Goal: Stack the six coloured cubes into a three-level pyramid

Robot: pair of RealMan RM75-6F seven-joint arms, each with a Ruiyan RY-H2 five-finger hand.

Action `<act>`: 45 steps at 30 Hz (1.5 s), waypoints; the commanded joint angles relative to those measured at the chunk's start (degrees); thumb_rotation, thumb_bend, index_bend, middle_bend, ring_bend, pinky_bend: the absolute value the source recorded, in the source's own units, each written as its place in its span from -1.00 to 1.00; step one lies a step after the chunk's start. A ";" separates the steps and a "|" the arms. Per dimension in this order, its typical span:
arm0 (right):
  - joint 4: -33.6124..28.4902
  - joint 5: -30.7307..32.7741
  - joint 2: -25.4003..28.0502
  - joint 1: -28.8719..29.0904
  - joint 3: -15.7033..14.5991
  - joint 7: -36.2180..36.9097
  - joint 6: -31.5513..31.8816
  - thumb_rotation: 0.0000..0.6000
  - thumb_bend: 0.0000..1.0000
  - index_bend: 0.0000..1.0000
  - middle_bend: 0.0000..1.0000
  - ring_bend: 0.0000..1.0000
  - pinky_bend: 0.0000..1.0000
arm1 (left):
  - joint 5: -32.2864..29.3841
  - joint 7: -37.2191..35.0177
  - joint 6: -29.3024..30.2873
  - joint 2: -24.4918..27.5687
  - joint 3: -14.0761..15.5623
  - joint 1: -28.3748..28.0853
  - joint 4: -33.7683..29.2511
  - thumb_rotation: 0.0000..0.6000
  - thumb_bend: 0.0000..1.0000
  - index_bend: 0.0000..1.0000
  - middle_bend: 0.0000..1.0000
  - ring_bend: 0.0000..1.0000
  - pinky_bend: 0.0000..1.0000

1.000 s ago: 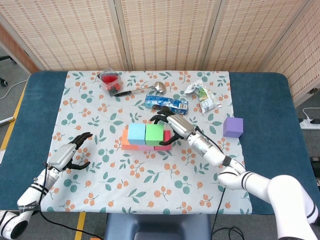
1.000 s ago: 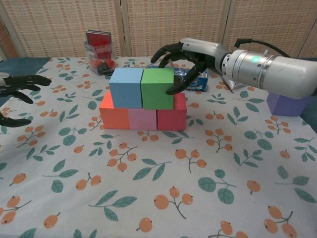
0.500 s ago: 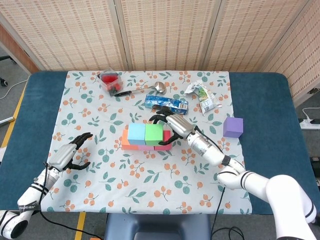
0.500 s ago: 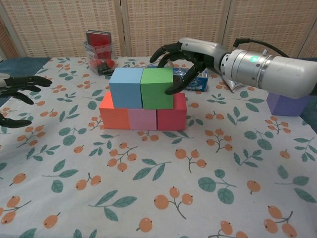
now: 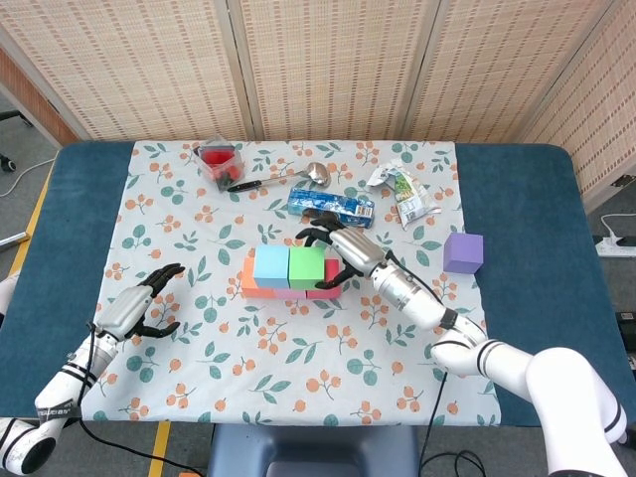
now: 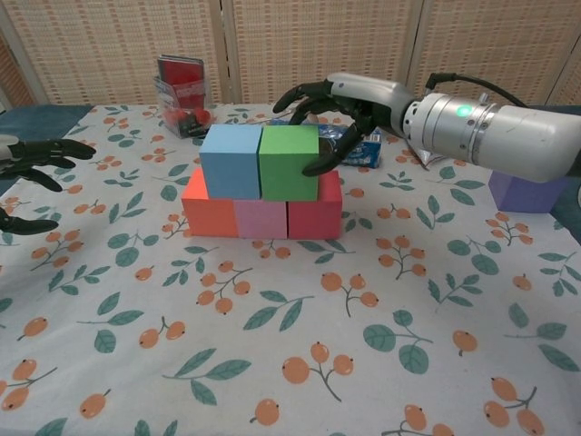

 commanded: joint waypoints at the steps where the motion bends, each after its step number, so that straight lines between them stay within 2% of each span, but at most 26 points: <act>1: -0.18 0.06 0.10 -0.05 -0.12 -0.17 -0.17 1.00 -0.97 -0.73 -0.37 -0.95 -1.00 | 0.01 -0.03 0.01 -0.02 0.02 0.01 0.03 1.00 -0.38 -1.00 -1.00 -1.00 -0.63; 7: -0.52 0.22 0.22 -0.12 -0.20 -0.63 -0.39 1.00 -0.97 -0.99 -0.56 -1.00 -1.00 | 0.11 -0.14 0.01 -0.16 0.08 -0.01 0.17 1.00 -0.38 -1.00 -1.00 -1.00 -0.63; 17: -3.07 0.46 2.09 -0.76 -0.13 -1.64 0.09 1.00 -0.98 -1.00 -0.85 -1.00 -1.00 | 0.24 0.46 0.07 -0.28 0.13 -0.11 0.45 1.00 -0.38 -1.00 -1.00 -1.00 -0.64; 23: -10.83 1.53 8.46 -3.20 0.36 -4.78 2.18 1.00 -0.98 -1.00 -0.92 -1.00 -1.00 | -1.37 5.87 -0.03 -0.78 0.02 0.07 1.13 1.00 -0.38 -1.00 -1.00 -1.00 -0.64; 27: -16.76 4.24 14.52 -5.12 0.70 -9.18 1.23 1.00 -0.97 -1.00 -0.92 -1.00 -1.00 | -3.09 10.84 0.35 -1.25 -0.24 0.44 1.15 1.00 -0.38 -0.92 -1.00 -1.00 -0.66; 32: -21.89 9.19 21.46 -6.35 0.20 -16.36 -4.12 1.00 -0.98 -1.00 -0.92 -1.00 -1.00 | -2.57 14.99 -0.80 -1.54 0.56 -0.17 0.30 1.00 -0.38 -0.87 -1.00 -1.00 -0.69; 38: -24.78 13.38 25.17 -6.84 -0.01 -23.95 -7.39 1.00 -0.95 -1.00 -0.93 -1.00 -1.00 | -0.93 15.61 -1.08 -0.80 0.76 -0.98 -1.89 1.00 -0.38 -0.86 -1.00 -1.00 -0.74; 45: -25.87 20.31 27.78 -10.66 -0.55 -35.80 -4.25 1.00 -0.95 -1.00 -0.93 -1.00 -1.00 | 0.21 12.46 1.89 0.88 0.24 0.04 -5.51 1.00 -0.38 -0.86 -1.00 -1.00 -0.74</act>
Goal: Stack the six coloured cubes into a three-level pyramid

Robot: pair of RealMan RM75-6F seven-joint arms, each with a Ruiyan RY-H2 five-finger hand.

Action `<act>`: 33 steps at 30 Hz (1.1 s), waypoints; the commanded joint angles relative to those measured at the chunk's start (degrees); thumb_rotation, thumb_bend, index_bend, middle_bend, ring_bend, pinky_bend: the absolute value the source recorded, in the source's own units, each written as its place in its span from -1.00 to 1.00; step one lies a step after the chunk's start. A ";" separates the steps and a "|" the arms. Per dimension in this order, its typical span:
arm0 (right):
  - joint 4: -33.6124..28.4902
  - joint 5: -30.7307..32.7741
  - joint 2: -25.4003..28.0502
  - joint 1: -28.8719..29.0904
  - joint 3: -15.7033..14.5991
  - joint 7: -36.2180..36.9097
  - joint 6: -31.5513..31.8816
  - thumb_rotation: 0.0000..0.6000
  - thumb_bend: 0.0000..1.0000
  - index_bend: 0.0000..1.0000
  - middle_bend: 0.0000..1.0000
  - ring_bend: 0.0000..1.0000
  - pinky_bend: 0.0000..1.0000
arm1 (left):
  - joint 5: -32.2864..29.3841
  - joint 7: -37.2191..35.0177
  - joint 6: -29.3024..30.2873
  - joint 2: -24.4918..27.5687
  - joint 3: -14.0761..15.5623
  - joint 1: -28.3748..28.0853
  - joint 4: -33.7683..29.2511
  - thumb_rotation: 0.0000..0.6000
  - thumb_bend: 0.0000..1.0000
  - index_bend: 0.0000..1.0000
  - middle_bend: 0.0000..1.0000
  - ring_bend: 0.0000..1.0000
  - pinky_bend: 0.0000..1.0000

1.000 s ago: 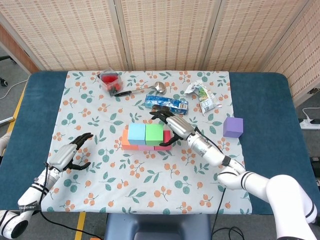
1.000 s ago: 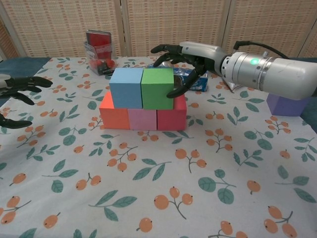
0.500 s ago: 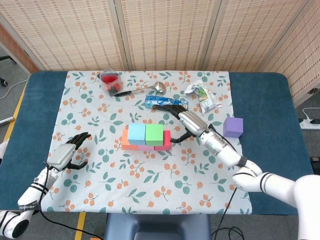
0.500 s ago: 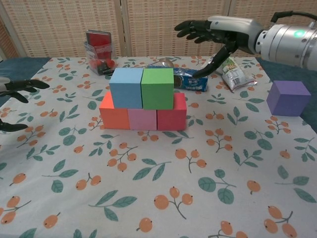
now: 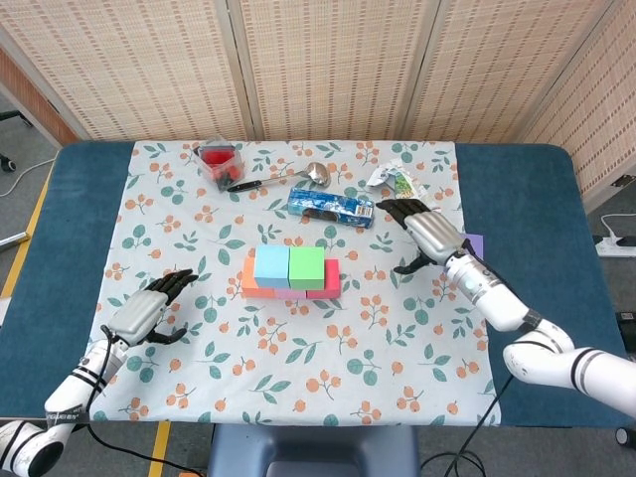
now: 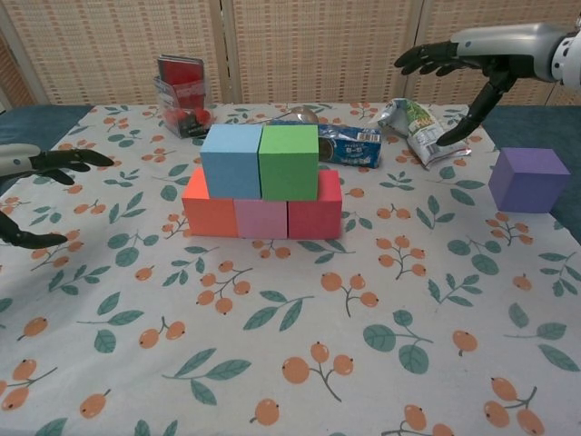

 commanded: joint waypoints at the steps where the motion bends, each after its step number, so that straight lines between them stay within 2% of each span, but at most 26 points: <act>1: -1.35 5.82 2.25 -3.22 -0.33 -5.46 1.71 1.00 -0.95 -1.00 -0.93 -1.00 -1.00 | 0.70 -1.90 1.52 0.90 -0.14 0.72 -1.48 1.00 -0.38 -0.86 -1.00 -1.00 -0.74; 6: -1.37 9.11 4.09 -7.41 -1.27 -5.71 2.91 1.00 -0.95 -1.00 -0.93 -1.00 -1.00 | 1.24 -4.24 3.71 1.16 -0.11 1.92 -2.47 1.00 -0.38 -0.86 -1.00 -1.00 -0.74; 13: 4.39 8.50 2.62 -11.09 -3.08 -4.59 1.72 1.00 -0.95 -1.00 -0.88 -1.00 -1.00 | 1.16 -7.45 5.48 1.03 -0.25 3.18 -2.67 1.00 -0.38 -0.87 -1.00 -1.00 -0.74; 18: 10.76 6.75 -0.82 -10.99 -3.04 -2.85 -1.23 1.00 -0.95 -0.98 -0.83 -1.00 -1.00 | 1.08 -7.93 5.38 1.39 -0.20 3.37 -3.13 1.00 -0.38 -0.87 -1.00 -1.00 -0.73; 28: 22.70 1.39 -8.19 -9.37 -2.24 2.29 -4.89 1.00 -0.95 -0.75 -0.67 -1.00 -1.00 | 0.06 -8.80 4.66 1.31 -0.39 3.60 -3.12 1.00 -0.38 -0.87 -1.00 -1.00 -0.73; 33: 25.23 0.08 -9.94 -8.84 -2.18 3.76 -5.73 1.00 -0.95 -0.70 -0.64 -1.00 -1.00 | -0.08 -8.94 4.40 1.24 -0.40 3.60 -2.97 1.00 -0.38 -0.87 -1.00 -1.00 -0.73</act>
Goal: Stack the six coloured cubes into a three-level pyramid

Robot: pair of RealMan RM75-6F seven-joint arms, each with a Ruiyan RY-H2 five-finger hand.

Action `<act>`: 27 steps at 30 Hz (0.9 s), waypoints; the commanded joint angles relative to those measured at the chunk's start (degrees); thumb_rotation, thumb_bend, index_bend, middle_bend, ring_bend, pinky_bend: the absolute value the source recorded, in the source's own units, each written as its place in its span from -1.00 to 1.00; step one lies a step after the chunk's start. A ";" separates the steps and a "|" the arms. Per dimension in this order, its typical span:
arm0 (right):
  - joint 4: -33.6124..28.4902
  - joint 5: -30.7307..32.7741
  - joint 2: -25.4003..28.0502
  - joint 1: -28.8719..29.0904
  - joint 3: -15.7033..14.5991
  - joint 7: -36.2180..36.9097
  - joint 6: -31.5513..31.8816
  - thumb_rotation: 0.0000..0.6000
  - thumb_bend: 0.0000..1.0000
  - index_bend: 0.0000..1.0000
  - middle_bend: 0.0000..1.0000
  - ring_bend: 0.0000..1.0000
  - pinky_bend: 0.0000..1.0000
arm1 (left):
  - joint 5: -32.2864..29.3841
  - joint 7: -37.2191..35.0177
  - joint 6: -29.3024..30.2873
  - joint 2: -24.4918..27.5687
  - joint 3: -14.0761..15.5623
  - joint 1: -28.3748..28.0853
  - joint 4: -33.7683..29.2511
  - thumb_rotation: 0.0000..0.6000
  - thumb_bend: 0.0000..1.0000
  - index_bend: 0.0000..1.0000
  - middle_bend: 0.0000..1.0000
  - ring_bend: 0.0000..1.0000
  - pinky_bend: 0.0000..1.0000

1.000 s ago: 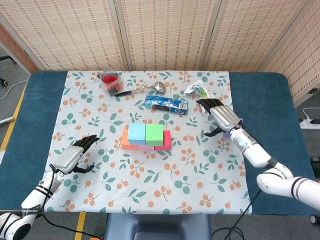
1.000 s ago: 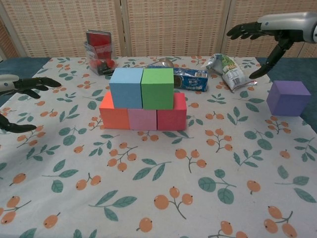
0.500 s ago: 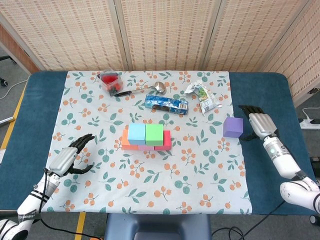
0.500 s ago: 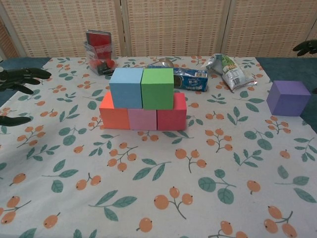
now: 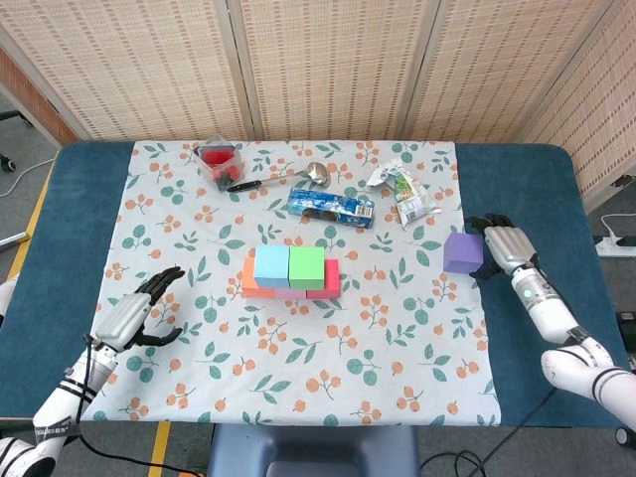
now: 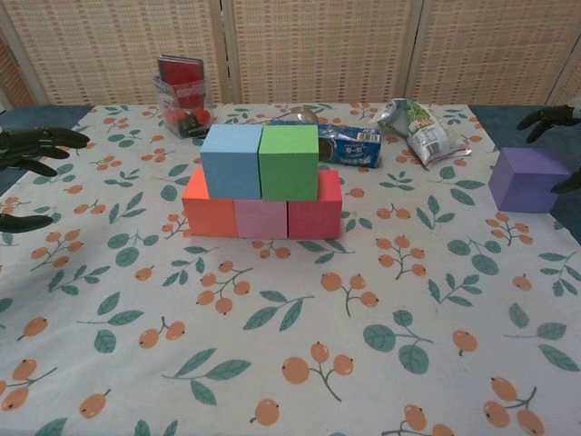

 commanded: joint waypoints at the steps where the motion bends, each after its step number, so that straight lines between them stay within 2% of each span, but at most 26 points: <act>1: 2.60 -1.39 -1.89 0.71 0.09 1.54 -1.07 1.00 -0.95 -0.67 -0.63 -1.00 -1.00 | -0.14 -0.11 -0.20 -0.07 0.00 0.00 0.16 1.00 -0.38 -0.87 -1.00 -1.00 -0.73; 9: 11.48 -4.18 -6.58 1.51 0.69 6.05 -1.51 1.00 -0.80 -0.36 -0.46 -0.98 -1.00 | -0.45 -1.82 -0.59 -0.35 -0.04 0.29 1.30 1.00 -0.38 -0.87 -1.00 -1.00 -0.74; 14: 10.78 -6.00 -5.95 1.28 1.20 7.64 1.39 1.00 -0.69 -0.12 -0.28 -0.82 -1.00 | -0.29 -2.36 -0.30 -0.28 -0.07 0.56 1.41 1.00 -0.39 -0.88 -1.00 -1.00 -0.73; 17: 5.46 -7.64 -2.57 0.88 1.73 7.74 5.09 1.00 -0.69 -0.06 -0.23 -0.75 -1.00 | -0.19 -2.37 -0.16 -0.04 0.00 0.74 1.34 1.00 -0.38 -0.88 -1.00 -1.00 -0.73; 20: -4.08 -8.56 3.14 0.43 2.86 6.30 8.57 1.00 -0.69 -0.05 -0.22 -0.75 -1.00 | -0.24 -2.17 0.12 0.25 -0.09 0.93 1.09 1.00 -0.38 -0.88 -1.00 -1.00 -0.73; 27: -26.16 -5.80 14.22 1.57 7.02 2.90 8.47 1.00 -0.69 -0.03 -0.22 -0.75 -1.00 | -1.05 0.79 0.82 0.35 -0.32 1.43 0.63 1.00 -0.38 -0.88 -1.00 -1.00 -0.73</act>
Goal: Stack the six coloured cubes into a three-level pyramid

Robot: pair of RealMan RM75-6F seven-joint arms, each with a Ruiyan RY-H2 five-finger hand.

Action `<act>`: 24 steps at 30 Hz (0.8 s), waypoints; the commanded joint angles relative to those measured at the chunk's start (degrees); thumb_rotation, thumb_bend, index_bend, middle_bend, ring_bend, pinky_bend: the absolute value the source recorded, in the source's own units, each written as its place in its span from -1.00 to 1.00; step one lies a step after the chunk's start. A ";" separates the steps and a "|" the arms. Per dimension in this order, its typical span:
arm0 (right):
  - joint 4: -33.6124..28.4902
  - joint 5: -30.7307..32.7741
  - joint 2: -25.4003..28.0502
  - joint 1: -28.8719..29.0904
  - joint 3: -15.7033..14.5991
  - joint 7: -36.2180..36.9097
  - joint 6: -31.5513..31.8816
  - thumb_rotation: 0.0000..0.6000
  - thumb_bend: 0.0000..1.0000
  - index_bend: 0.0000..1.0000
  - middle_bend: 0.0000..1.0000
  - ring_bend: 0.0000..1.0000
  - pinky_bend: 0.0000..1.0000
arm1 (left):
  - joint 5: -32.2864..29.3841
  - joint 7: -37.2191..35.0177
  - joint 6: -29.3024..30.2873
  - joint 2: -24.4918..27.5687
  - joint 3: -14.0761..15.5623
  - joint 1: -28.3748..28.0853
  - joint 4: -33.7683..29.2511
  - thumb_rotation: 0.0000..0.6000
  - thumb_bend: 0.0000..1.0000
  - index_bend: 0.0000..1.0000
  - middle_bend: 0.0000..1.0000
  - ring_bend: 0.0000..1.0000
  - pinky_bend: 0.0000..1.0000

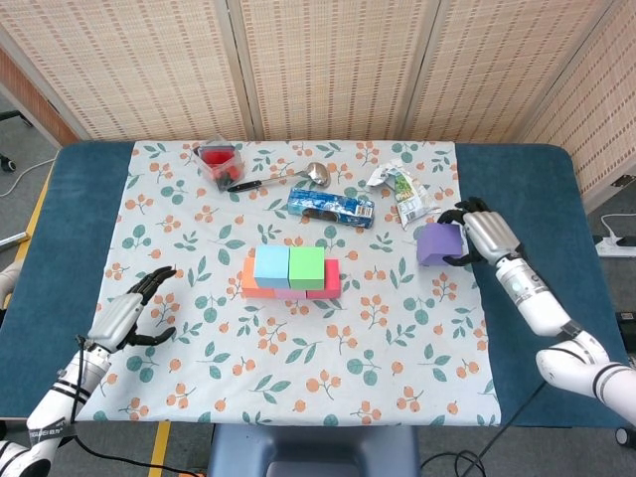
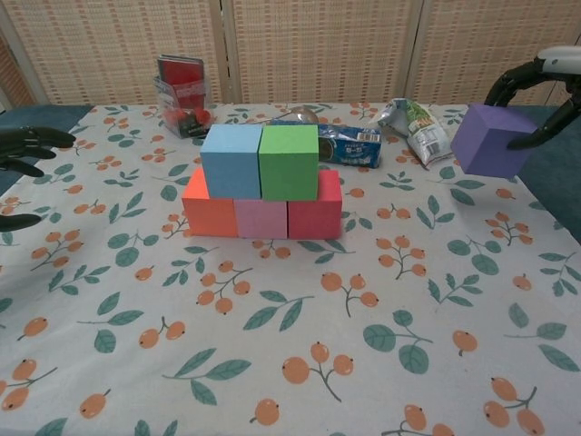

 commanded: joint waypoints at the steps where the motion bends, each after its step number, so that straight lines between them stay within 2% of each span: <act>1: -17.16 2.42 9.44 1.33 4.04 -4.64 0.65 1.00 -0.68 -0.02 -0.22 -0.75 -1.00 | -1.14 2.83 0.41 -0.33 -0.23 0.38 -0.06 1.00 -0.38 -0.88 -1.00 -1.00 -0.73; 7: -27.97 10.66 10.89 5.27 7.74 -14.78 -1.03 1.00 -0.68 -0.02 -0.21 -0.72 -1.00 | -3.99 8.65 0.99 -1.69 -0.93 0.95 -0.25 1.00 -0.38 -0.89 -1.00 -1.00 -0.74; 12: -32.80 20.39 10.30 10.55 9.56 -23.07 -3.46 1.00 -0.68 -0.02 -0.21 -0.71 -1.00 | -5.29 10.41 1.04 -2.08 -1.53 1.11 -0.34 1.00 -0.38 -0.89 -1.00 -1.00 -0.73; 24: -35.20 44.88 2.72 25.46 8.76 -44.02 2.03 1.00 -0.68 -0.06 -0.21 -0.70 -1.00 | -5.12 9.97 1.30 -2.05 -2.02 1.56 -0.27 1.00 -0.38 -0.90 -1.00 -1.00 -0.73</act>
